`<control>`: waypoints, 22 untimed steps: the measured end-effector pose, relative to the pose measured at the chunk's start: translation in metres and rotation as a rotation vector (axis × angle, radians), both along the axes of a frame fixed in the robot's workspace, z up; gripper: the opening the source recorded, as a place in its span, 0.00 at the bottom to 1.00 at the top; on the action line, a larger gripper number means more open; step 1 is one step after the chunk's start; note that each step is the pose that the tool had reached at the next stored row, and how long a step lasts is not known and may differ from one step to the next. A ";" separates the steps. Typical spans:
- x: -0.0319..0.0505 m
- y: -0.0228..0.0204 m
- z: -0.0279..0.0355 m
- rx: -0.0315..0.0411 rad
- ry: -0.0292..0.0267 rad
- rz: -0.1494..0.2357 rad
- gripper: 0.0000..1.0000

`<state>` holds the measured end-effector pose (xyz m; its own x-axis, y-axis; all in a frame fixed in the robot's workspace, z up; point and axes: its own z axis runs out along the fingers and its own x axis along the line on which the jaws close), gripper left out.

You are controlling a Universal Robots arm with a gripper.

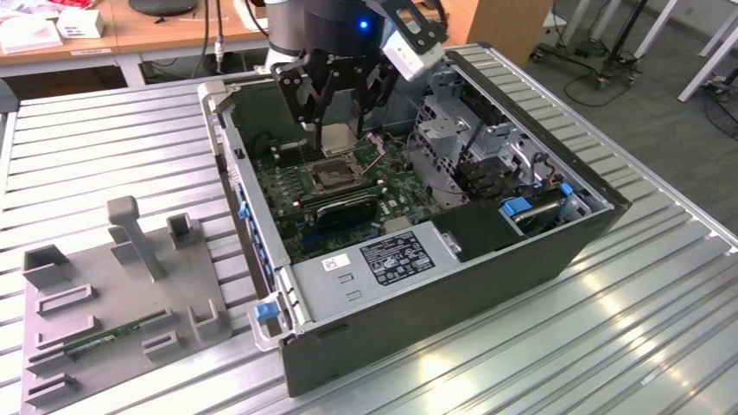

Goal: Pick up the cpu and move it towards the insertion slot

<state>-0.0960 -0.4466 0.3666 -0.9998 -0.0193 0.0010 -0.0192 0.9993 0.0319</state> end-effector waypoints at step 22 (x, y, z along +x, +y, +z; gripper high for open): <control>0.0172 0.0048 -0.0006 -0.0001 0.0001 0.000 0.54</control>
<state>-0.0788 -0.4418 0.3660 -0.9998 -0.0193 0.0011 -0.0192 0.9993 0.0317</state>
